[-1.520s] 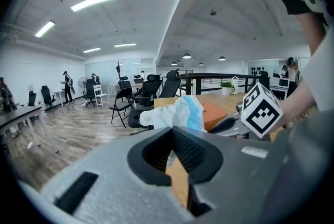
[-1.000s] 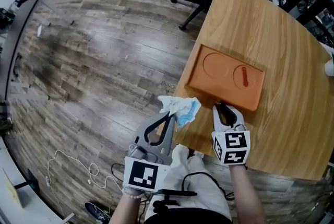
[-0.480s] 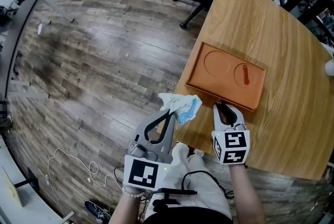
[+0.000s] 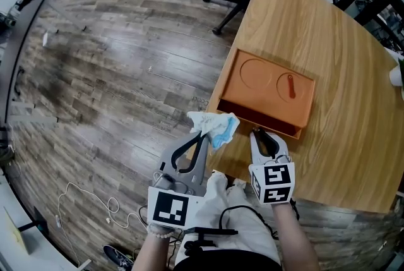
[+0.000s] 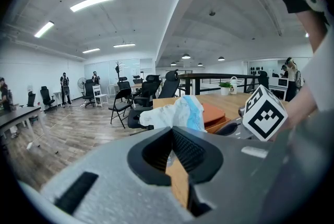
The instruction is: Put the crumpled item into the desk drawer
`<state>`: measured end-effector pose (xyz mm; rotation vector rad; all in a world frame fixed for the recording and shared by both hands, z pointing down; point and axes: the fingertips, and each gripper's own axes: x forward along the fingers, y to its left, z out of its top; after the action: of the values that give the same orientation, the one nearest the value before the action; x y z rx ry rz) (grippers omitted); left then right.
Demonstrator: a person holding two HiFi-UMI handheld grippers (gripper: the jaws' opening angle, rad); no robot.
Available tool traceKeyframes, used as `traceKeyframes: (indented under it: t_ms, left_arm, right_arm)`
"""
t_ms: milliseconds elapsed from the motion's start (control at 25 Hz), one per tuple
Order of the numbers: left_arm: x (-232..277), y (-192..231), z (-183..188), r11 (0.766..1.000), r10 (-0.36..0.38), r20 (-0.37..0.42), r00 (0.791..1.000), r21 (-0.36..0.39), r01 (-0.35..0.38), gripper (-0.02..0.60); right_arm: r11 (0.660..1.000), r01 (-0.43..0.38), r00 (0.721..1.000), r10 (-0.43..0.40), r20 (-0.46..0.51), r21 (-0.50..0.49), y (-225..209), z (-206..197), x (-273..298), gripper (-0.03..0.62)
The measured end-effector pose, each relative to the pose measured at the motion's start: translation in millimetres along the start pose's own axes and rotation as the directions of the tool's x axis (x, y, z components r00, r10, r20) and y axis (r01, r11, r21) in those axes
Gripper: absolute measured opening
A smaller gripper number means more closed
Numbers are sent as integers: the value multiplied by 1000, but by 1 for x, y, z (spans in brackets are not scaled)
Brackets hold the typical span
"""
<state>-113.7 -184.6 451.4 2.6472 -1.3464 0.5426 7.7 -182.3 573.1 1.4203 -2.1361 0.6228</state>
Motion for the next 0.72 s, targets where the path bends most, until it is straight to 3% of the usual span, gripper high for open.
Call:
traceKeyframes:
  t_ms: [720]
  left_arm:
    - [-3, -4, 3, 1000, 14, 14, 1000, -13, -14, 5]
  right_arm:
    - [999, -50, 998, 49, -27, -12, 25, -21, -20, 67]
